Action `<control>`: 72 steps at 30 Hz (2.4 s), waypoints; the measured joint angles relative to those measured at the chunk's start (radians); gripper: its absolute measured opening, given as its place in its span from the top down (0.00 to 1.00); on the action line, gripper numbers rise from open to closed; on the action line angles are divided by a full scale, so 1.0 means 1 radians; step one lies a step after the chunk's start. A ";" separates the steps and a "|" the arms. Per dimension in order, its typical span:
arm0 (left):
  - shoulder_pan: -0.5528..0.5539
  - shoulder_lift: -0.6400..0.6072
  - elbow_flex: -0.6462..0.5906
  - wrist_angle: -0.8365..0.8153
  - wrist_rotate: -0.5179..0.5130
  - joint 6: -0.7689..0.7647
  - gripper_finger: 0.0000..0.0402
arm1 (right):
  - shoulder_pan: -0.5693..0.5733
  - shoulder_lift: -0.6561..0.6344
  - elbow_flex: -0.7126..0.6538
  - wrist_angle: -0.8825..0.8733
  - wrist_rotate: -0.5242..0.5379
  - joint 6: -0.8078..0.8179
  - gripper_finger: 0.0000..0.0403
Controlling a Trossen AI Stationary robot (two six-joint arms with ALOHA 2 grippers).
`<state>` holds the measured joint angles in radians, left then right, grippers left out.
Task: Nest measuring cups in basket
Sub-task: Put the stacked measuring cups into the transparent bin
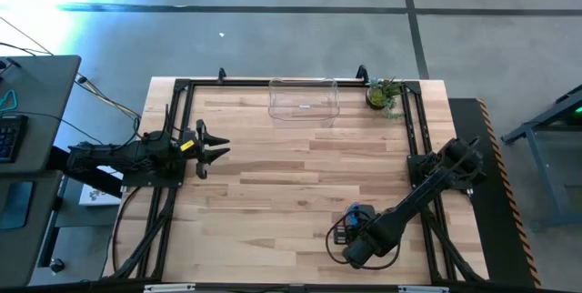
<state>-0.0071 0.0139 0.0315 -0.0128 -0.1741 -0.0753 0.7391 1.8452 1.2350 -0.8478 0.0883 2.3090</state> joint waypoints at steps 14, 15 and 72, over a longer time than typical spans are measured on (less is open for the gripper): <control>0.000 0.000 0.000 0.000 0.000 0.000 0.71 | -0.002 -0.002 0.002 0.000 0.048 -0.021 0.68; 0.000 0.000 0.000 0.000 0.000 0.000 0.71 | -0.006 -0.002 0.002 0.000 0.042 -0.021 0.68; 0.000 0.000 0.000 0.000 0.000 0.000 0.71 | -0.189 -0.003 0.002 0.011 -0.119 -0.185 0.69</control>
<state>-0.0073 0.0138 0.0315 -0.0129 -0.1741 -0.0753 0.5501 1.8418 1.2369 -0.8366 -0.0305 2.1242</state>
